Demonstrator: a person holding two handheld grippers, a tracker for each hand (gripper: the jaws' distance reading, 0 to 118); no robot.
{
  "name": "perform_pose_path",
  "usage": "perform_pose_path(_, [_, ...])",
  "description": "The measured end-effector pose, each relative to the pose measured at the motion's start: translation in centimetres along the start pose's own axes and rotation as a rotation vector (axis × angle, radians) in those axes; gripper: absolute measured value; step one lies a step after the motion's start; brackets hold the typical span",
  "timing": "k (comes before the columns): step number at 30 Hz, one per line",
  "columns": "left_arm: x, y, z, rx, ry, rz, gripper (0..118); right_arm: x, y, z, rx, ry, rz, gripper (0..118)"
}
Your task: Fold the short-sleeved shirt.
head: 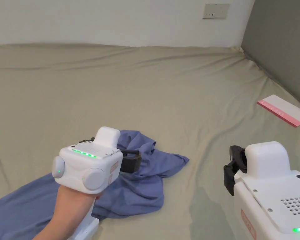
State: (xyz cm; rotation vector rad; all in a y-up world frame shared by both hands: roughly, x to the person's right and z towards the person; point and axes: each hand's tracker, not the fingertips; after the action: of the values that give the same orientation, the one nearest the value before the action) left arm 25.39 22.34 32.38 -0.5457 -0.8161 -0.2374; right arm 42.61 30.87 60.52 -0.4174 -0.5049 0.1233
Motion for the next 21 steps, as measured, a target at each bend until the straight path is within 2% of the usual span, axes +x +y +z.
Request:
perform_pose_path(3, [-1.4,1.8,6.4,0.150,0.031,0.063,112,-1.2,1.8,0.6,0.046,0.041,0.005,1])
perform_pose_path(6, [-3.3,3.1,13.4,0.284,0.147,0.044,111,-2.8,3.7,1.3,0.110,0.069,0.023,1])
perform_pose_path(8, [-4.0,3.3,17.5,0.350,0.221,0.049,106,-3.9,5.0,1.9,0.152,0.090,0.032,1])
perform_pose_path(10, [-4.4,3.0,20.6,0.380,0.275,0.076,91,-5.2,6.0,2.5,0.189,0.108,0.036,1])
perform_pose_path(13, [-4.4,1.9,24.1,0.429,0.339,0.102,21,-7.0,7.2,3.5,0.232,0.132,0.044,1])
perform_pose_path(17, [-3.5,0.1,26.2,0.475,0.420,0.104,1,-9.1,8.0,4.7,0.272,0.165,0.043,1])
perform_pose_path(21, [-2.2,-1.2,27.0,0.481,0.438,0.096,0,-10.6,8.4,5.7,0.307,0.159,0.041,1])
